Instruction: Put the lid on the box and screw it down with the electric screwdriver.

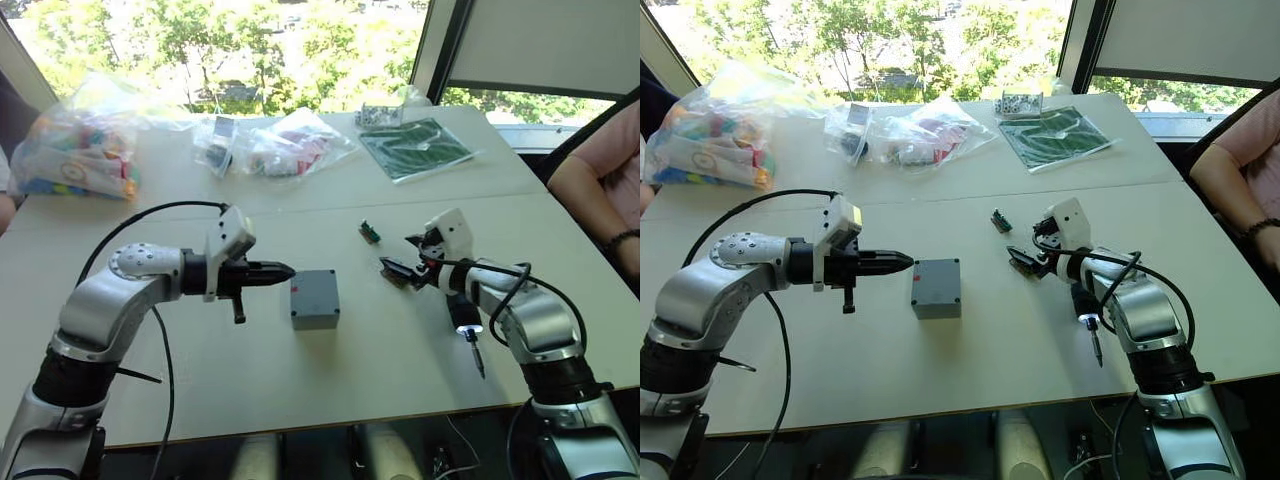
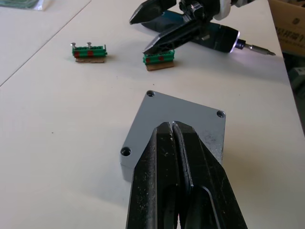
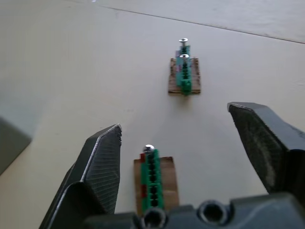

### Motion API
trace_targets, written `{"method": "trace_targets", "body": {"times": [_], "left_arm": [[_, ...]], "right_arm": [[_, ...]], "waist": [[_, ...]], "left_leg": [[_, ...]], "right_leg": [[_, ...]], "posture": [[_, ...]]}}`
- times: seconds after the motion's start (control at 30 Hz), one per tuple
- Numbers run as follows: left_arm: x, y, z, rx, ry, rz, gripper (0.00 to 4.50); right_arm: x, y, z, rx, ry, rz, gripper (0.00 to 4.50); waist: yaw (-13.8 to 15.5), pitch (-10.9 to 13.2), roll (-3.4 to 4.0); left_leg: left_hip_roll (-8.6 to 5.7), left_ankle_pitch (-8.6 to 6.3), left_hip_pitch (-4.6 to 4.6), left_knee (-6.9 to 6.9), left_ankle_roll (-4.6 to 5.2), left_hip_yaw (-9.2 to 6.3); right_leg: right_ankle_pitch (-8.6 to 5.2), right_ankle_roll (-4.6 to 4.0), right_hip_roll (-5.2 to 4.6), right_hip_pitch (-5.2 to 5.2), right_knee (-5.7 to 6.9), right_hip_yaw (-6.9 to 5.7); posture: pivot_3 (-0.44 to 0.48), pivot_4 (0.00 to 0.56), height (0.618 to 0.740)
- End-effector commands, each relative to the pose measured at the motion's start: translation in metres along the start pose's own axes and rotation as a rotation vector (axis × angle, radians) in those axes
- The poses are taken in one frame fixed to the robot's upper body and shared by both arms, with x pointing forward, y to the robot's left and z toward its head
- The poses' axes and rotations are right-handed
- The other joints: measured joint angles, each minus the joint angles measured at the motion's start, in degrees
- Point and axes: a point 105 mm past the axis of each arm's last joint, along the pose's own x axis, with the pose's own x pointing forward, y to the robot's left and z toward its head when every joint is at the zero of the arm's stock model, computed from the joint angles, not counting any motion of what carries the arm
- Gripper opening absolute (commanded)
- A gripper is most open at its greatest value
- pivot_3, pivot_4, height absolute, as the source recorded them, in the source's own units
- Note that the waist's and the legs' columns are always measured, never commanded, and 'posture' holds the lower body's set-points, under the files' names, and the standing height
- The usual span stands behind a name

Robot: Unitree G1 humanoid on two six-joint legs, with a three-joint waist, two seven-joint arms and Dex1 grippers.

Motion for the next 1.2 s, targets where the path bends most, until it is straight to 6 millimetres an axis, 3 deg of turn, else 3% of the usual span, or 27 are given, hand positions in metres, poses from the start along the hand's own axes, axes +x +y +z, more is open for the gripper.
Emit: {"method": "trace_targets", "body": {"times": [0.03,0.27,0.7,0.8,0.93,1.2], "left_arm": [[-0.002,-0.006,0.007,0.022,-0.012,-0.004,0.00],[-0.001,-0.008,0.005,0.014,-0.006,-0.006,0.00],[0.002,-0.009,0.001,0.018,0.004,-0.013,0.00],[0.002,-0.010,0.001,0.018,0.006,-0.013,0.00],[0.002,-0.009,0.001,0.020,0.007,-0.011,0.00],[0.001,-0.008,0.000,0.022,0.007,-0.004,0.00]], "right_arm": [[-0.005,0.002,0.012,0.015,-0.062,-0.003,2.42],[-0.006,0.018,0.011,0.041,-0.063,0.027,2.42],[-0.003,0.018,0.003,0.030,-0.026,0.018,2.42],[-0.002,0.018,0.001,0.021,-0.014,0.019,1.72],[-0.001,0.019,0.000,0.013,-0.010,0.022,0.12],[-0.001,0.015,0.002,0.010,-0.021,0.005,0.12]], "waist": [[0.06,0.00,0.00],[0.17,0.00,0.00],[0.17,0.00,0.00],[0.15,0.00,0.00],[0.15,0.00,0.00],[0.16,0.00,0.00]], "left_leg": [[0.01,0.00,0.00,-0.02,0.00,-0.02],[0.01,0.01,0.01,0.17,-0.01,-0.04],[0.01,0.01,0.08,0.16,-0.01,-0.04],[0.01,0.01,0.08,0.16,-0.01,-0.04],[0.01,0.01,0.08,0.16,-0.01,-0.04],[0.01,0.01,0.09,0.16,-0.01,-0.04]], "right_leg": [[0.00,0.00,0.02,-0.02,0.01,0.00],[-0.18,-0.04,0.03,0.05,0.03,0.00],[-0.18,-0.05,0.03,0.10,0.04,0.00],[-0.18,-0.05,0.04,0.10,0.04,0.00],[-0.18,-0.05,0.04,0.10,0.04,0.00],[-0.18,-0.05,0.03,0.12,0.04,0.00]], "posture": [[0.000,0.150,0.740],[0.000,0.150,0.740],[0.000,0.150,0.740],[0.000,0.150,0.740],[0.000,0.150,0.740],[0.000,0.150,0.740]]}}
